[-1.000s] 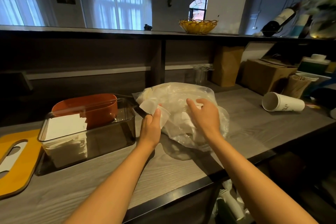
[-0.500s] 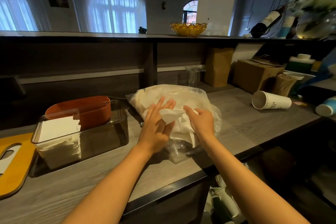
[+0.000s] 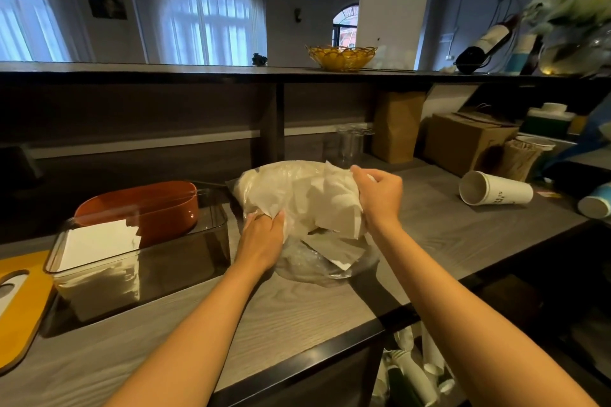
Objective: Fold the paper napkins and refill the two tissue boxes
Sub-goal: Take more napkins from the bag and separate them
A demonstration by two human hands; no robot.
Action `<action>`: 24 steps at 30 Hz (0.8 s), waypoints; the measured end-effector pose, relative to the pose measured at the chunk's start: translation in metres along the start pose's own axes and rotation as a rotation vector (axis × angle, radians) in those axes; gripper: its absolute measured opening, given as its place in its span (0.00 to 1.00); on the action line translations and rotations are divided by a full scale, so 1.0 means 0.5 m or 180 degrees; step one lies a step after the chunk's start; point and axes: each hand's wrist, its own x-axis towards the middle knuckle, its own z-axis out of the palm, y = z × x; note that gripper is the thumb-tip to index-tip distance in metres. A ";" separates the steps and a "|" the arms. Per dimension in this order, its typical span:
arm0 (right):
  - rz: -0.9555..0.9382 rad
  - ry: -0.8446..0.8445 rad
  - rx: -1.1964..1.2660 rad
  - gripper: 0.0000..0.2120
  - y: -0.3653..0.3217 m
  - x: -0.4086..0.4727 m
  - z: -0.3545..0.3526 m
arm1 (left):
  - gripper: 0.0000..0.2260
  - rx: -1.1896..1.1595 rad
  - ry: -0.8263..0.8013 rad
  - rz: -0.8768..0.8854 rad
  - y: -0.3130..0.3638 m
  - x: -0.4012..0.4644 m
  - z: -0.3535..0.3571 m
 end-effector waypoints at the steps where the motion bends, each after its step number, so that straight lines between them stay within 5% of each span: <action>1: 0.0056 -0.0012 0.0132 0.19 -0.014 0.007 0.003 | 0.22 -0.0210 0.0066 -0.0165 -0.003 0.007 -0.001; 9: 0.0236 -0.0112 0.0848 0.12 -0.162 0.053 0.061 | 0.18 -0.2370 0.0965 -0.0496 0.023 0.014 -0.029; 15: 0.0830 -0.0720 0.1206 0.06 -0.242 0.075 0.137 | 0.11 -0.4961 0.0296 -0.1333 0.058 0.025 -0.042; 18: 0.1533 -0.1175 0.1680 0.17 -0.209 0.064 0.172 | 0.15 -0.5377 0.0077 -0.1362 0.046 0.025 -0.040; 21: 0.1941 -0.1294 0.1831 0.04 -0.137 0.032 0.197 | 0.18 -0.5617 -0.0024 -0.1260 0.031 0.028 -0.032; 24: 0.2464 -0.1110 0.1727 0.16 -0.045 0.008 0.221 | 0.29 -0.5651 -0.0167 -0.1011 0.010 0.033 -0.017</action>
